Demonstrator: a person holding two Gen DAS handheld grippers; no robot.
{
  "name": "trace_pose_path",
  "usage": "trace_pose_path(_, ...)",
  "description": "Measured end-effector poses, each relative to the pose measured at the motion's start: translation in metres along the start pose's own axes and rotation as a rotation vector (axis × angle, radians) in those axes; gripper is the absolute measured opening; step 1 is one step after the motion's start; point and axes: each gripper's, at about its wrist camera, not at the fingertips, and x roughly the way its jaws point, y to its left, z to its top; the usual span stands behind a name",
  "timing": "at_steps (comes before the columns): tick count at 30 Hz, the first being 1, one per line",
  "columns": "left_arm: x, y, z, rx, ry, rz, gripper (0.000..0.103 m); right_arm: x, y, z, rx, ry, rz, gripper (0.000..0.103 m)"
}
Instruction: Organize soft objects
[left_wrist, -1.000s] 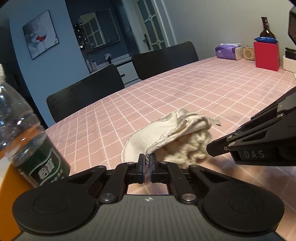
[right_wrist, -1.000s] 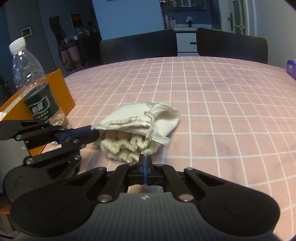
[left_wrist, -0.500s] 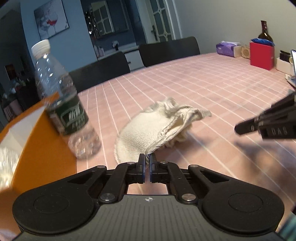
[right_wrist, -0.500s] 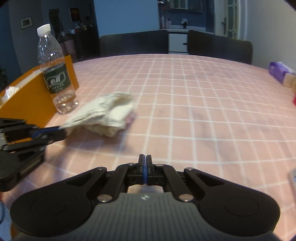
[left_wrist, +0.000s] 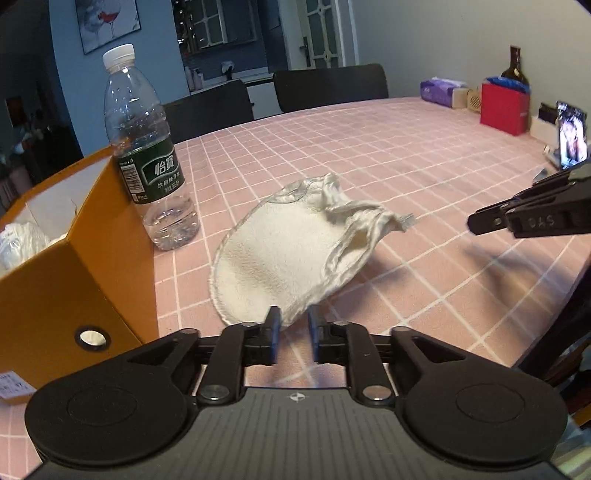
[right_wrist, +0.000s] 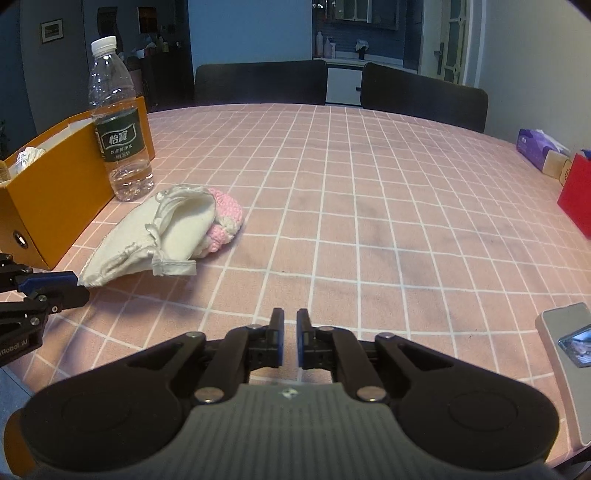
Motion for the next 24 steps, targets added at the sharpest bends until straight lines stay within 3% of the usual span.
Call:
trace_pose_path(1,-0.003,0.000,0.000,-0.006,-0.009,-0.015,0.041,-0.003,0.002,0.001,-0.004,-0.007,-0.002,0.023)
trace_pose_path(2,-0.007,0.001,0.000,-0.018,-0.020,-0.030,0.050,-0.006,0.002,0.002,-0.006,-0.017,-0.004,0.028)
trace_pose_path(6,-0.012,0.008,0.010,-0.124,-0.041,-0.097,0.062,-0.015,-0.002,0.012,0.007,-0.053,-0.010,0.037)
trace_pose_path(8,-0.007,0.013,0.018,-0.194,-0.048,-0.116,0.075,-0.014,-0.003,0.018,0.019,-0.067,-0.005,0.045)
trace_pose_path(10,0.001,0.014,0.026,-0.241,-0.048,-0.113,0.081,-0.008,0.000,0.023,0.024,-0.069,0.001,0.055)
trace_pose_path(16,0.030,0.015,0.037,-0.266,-0.009,-0.050,0.086,0.018,0.001,0.035,0.084,-0.037,0.054,0.056)
trace_pose_path(21,0.024,0.006,0.030,-0.173,-0.034,-0.126,0.088,0.031,0.001,0.047,0.119,-0.035,0.090,0.055)
trace_pose_path(24,0.019,-0.001,0.025,-0.113,-0.037,-0.131,0.091,0.041,0.008,0.047,0.124,-0.009,0.131,0.054)
